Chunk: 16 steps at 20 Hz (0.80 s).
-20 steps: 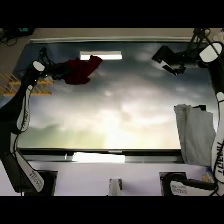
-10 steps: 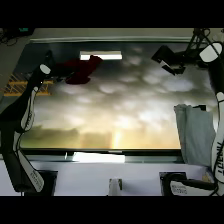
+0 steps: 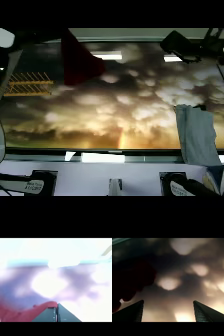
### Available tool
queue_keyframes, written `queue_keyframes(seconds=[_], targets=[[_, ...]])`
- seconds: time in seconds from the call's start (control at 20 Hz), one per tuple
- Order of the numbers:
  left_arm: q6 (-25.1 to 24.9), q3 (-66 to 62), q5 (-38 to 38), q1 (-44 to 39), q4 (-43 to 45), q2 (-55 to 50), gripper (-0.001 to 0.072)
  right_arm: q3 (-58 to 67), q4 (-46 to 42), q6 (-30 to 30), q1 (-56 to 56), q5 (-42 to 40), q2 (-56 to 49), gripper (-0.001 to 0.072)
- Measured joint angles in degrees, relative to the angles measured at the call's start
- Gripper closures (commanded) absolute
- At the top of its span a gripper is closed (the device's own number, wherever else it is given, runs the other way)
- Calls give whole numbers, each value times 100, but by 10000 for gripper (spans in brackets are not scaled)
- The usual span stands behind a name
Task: Fold the shirts.
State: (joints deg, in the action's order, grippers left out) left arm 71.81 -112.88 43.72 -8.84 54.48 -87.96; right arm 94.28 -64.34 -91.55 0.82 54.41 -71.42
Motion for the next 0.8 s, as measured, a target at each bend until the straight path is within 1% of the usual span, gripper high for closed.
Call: queue_keyframes(seconds=[0.1, 0.2, 0.3, 0.4, 0.5, 0.55, 0.6, 0.65, 0.7, 0.8], targets=[[-214, -2, 61, -450, 120, 717, 677, 0, -149, 111, 0, 11, 527, 47], [-168, 17, 350, -887, 476, 1137, 676, 4, -365, 166, 0, 109, 1025, 47], [140, 184, 743, -1318, 957, 1351, 676, 4, -610, 175, 0, 435, 1414, 47], [492, 660, 1016, -1740, 1335, 1451, 675, -2, -835, 87, 0, 1012, 1624, 47], [960, 1484, 990, -2151, 1556, 1491, 673, -90, -1005, -4, 0, 1725, 1672, 47], [1235, 1919, 901, -2328, 1631, 1475, 639, -168, -1058, -44, 0, 2028, 1659, 47], [1526, 2337, 754, -2498, 1655, 1432, 377, -295, -1093, -61, 0, 2299, 1626, 47], [1792, 2734, 621, -2664, 1596, 1357, 22, -448, -1130, -92, 0, 2498, 1578, 47], [1996, 3040, 595, -2804, 1456, 1263, -13, -614, -1158, -96, 0, 2638, 1532, 47], [2205, 3333, 776, -2894, 1252, 1139, -13, -990, -1178, -118, 0, 2824, 1436, 47]])
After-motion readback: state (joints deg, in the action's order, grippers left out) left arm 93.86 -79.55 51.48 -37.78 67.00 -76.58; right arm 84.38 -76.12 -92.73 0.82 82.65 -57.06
